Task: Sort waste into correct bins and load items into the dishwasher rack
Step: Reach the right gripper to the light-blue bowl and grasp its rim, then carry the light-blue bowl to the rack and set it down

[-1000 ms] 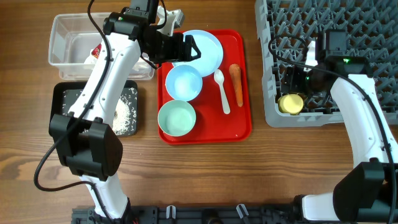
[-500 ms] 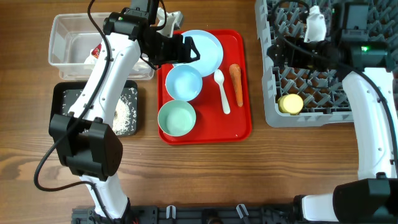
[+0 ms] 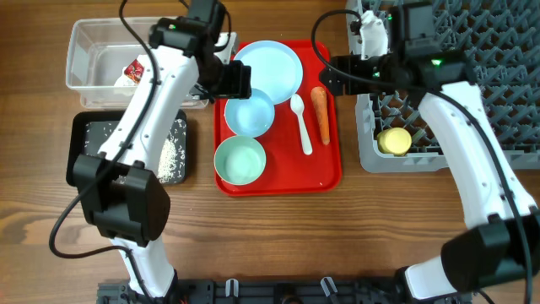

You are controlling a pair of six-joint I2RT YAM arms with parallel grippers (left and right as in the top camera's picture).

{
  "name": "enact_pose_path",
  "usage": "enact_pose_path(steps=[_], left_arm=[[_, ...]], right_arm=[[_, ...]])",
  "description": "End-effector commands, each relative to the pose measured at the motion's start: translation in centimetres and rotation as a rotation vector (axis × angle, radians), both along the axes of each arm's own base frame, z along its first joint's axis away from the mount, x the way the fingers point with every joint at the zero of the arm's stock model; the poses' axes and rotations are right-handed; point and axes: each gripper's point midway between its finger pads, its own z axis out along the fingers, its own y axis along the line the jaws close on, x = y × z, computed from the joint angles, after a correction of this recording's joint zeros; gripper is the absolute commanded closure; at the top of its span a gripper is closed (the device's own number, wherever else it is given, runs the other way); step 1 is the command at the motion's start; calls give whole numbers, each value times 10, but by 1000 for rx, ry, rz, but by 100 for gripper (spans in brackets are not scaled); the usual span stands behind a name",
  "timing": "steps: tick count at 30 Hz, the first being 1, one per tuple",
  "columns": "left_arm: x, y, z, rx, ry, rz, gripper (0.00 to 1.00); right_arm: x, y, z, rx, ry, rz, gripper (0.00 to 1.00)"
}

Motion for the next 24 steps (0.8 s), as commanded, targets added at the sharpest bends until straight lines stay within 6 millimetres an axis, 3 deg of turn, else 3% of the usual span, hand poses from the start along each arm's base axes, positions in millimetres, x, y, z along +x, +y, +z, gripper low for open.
enact_pose_path(steps=[1, 8, 16, 21, 24], left_arm=[[9, 23, -13, 159, -10, 158, 23], [10, 28, -13, 172, -13, 205, 24], [17, 52, -13, 159, 1, 364, 19], [22, 72, -13, 153, 1, 428, 17], [28, 86, -12, 134, -4, 517, 5]], right_arm=[[10, 13, -24, -11, 31, 9, 21], [20, 65, -72, -35, 45, 105, 26], [17, 92, -133, -166, 77, 181, 27], [24, 97, -134, -160, 44, 192, 27], [28, 101, -135, -155, 25, 196, 27]])
